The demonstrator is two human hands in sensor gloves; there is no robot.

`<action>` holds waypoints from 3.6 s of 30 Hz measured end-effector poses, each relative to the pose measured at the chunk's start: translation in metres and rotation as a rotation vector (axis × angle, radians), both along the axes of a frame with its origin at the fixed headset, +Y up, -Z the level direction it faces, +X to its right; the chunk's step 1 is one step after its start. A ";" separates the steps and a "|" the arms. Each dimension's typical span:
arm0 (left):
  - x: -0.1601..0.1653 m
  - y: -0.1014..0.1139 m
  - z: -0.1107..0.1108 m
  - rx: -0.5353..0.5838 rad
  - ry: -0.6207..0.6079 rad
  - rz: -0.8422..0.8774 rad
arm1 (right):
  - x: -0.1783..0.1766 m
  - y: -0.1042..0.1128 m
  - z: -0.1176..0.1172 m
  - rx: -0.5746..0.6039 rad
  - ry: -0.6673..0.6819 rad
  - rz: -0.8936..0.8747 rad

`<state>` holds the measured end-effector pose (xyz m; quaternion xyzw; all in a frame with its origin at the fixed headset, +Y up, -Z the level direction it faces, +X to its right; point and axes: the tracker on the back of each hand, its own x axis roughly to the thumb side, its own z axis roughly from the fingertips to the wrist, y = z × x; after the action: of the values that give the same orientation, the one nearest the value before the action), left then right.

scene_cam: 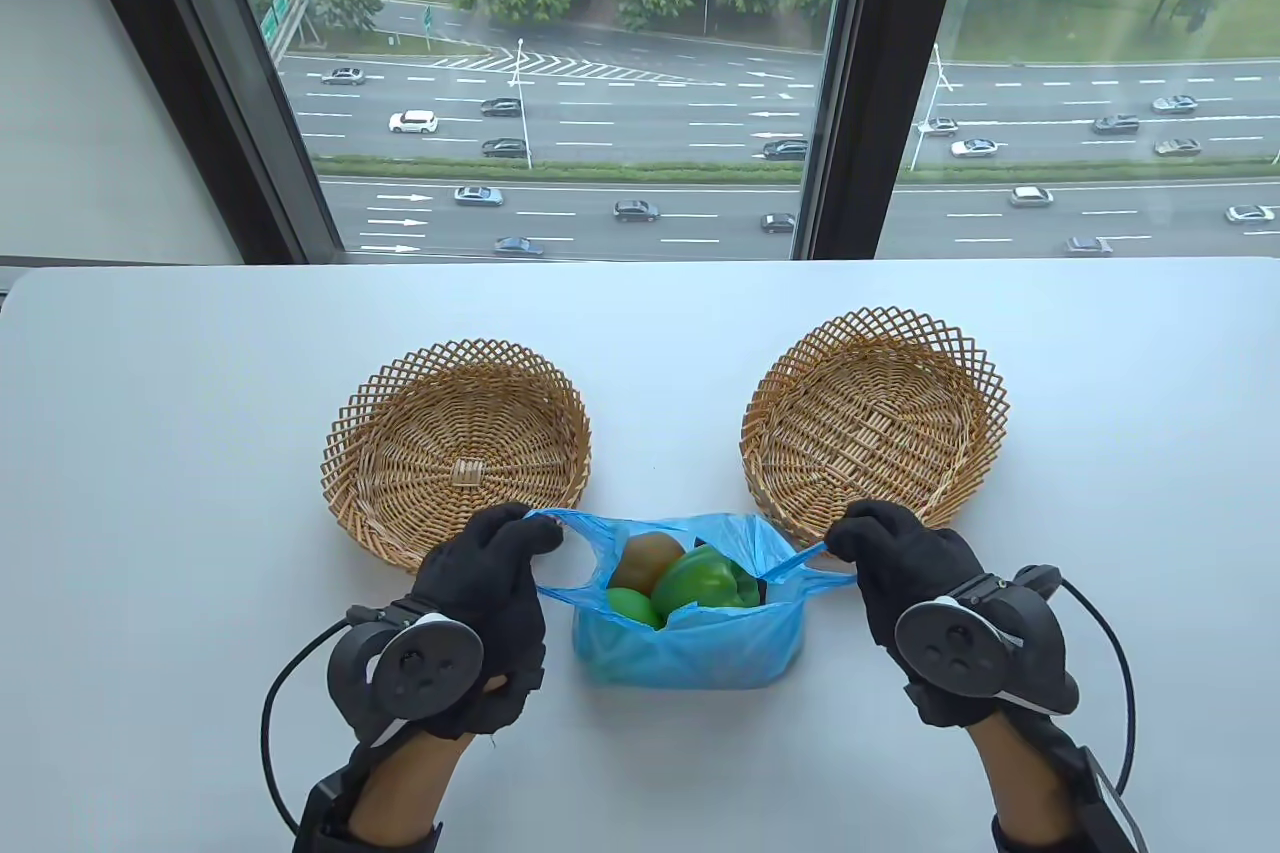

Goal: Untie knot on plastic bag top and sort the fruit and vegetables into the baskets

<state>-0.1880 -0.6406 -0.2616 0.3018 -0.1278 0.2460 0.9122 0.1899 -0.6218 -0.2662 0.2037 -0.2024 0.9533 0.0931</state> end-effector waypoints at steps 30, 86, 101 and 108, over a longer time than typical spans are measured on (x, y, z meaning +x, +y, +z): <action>-0.005 -0.025 -0.027 -0.384 -0.008 -0.263 | 0.005 -0.037 -0.029 -0.271 -0.025 0.146; 0.046 -0.001 0.012 0.130 -0.026 -0.194 | -0.053 0.023 0.061 0.387 -0.025 -0.065; 0.056 -0.038 -0.027 -0.310 -0.017 -0.260 | -0.066 -0.049 -0.021 -0.313 -0.175 0.177; 0.025 -0.051 -0.036 -0.422 -0.189 0.319 | -0.036 -0.037 -0.028 -0.247 -0.036 -0.166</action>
<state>-0.1630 -0.6914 -0.2980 0.0973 -0.1090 0.4347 0.8887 0.1540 -0.6586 -0.2941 0.1559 -0.1015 0.9635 0.1923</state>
